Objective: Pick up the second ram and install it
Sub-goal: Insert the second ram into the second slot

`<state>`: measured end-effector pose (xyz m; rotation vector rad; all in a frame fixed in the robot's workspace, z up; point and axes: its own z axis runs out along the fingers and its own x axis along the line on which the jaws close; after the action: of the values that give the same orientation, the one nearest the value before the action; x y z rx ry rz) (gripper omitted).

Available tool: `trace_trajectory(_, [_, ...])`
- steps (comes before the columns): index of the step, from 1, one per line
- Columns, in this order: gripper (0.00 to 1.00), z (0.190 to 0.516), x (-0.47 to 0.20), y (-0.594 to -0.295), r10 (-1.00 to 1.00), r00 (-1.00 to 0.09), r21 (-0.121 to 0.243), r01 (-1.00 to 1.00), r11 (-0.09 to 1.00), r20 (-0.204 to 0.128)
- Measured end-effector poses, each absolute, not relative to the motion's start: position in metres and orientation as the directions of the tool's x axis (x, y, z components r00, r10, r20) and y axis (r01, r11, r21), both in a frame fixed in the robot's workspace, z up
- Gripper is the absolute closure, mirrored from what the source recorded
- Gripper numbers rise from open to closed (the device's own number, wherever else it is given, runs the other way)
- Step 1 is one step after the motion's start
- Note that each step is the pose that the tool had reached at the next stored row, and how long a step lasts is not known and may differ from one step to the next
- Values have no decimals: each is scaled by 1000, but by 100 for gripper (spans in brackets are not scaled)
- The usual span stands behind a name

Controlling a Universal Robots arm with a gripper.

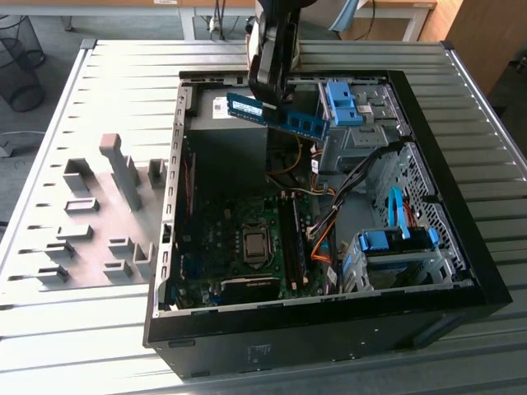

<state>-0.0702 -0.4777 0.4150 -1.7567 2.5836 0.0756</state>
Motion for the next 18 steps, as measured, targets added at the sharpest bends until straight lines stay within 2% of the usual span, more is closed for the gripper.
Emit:
trace_trajectory(6, [86, 415, -70, -478, -905, -423, 31, -906, 422, -40])
trace_trajectory(18, [86, 414, -70, -478, -902, -430, 31, -903, 429, -41])
